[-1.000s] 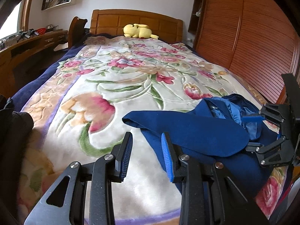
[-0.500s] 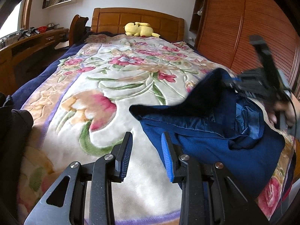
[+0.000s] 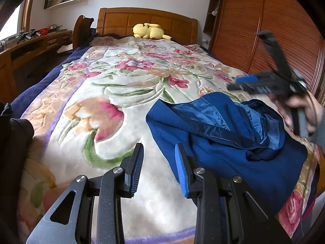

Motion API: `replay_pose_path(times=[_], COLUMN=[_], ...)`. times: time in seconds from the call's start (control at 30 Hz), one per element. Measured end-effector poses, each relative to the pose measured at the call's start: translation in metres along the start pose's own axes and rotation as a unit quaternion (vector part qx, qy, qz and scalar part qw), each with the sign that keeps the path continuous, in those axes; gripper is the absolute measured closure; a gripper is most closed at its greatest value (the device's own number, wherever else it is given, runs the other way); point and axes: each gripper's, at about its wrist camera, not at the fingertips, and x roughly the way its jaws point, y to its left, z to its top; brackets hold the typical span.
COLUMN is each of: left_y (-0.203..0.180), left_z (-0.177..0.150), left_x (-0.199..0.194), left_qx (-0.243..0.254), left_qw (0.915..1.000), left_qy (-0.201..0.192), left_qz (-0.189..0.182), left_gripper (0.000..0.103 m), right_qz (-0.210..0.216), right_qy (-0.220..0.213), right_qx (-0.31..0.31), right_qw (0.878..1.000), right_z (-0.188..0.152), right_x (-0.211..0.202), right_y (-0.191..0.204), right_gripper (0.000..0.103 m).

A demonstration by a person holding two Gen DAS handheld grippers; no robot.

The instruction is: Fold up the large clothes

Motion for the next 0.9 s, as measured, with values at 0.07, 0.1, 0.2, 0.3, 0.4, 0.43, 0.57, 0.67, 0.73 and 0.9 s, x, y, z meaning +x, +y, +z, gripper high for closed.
replay_pose_path(times=[0.07,0.1,0.2,0.3,0.4,0.43,0.57,0.67,0.73,0.9], left_y=[-0.001,-0.002,-0.006,-0.011,-0.013,-0.014,-0.015,-0.015,-0.016,-0.022], left_z=[0.000,0.000,0.000,-0.001,-0.002,-0.002,-0.002,-0.002,-0.003,-0.004], left_x=[0.000,0.000,0.001,0.001,0.002,0.002,0.003,0.003,0.004,0.005], left_qx=[0.001,0.003,0.009,0.018,0.023,0.024,0.024,0.024,0.026,0.037], left_qw=[1.0000,1.0000,0.9999,0.9998,0.9997,0.9997,0.9996,0.9996,0.9995,0.9991], left_qy=[-0.001,-0.001,0.001,0.003,0.006,0.006,0.008,0.009,0.011,0.015], left_qz=[-0.001,-0.002,-0.005,-0.009,-0.009,-0.009,-0.009,-0.009,-0.011,-0.015], left_gripper=[0.070,0.070,0.070,0.070,0.070,0.070,0.070,0.070,0.070,0.070], right_qz=[0.023,0.033,0.054,0.054,0.055,0.055,0.056,0.055,0.059,0.063], right_qy=[0.006,0.009,0.021,0.046,0.067,0.071,0.077,0.070,0.071,0.068], right_qx=[-0.021,-0.029,-0.037,-0.027,-0.005,0.003,0.034,0.033,0.030,0.018], right_qw=[0.999,0.999,0.998,0.997,0.996,0.996,0.995,0.995,0.995,0.995], right_z=[-0.020,-0.029,-0.061,-0.091,-0.109,-0.114,-0.120,-0.122,-0.124,-0.129], right_x=[-0.012,-0.017,-0.029,-0.033,-0.035,-0.036,-0.042,-0.049,-0.051,-0.075], right_y=[0.019,0.026,0.043,0.050,0.048,0.049,0.034,0.037,0.039,0.035], right_gripper=[0.045,0.045,0.045,0.045,0.045,0.045,0.045,0.045,0.045,0.045])
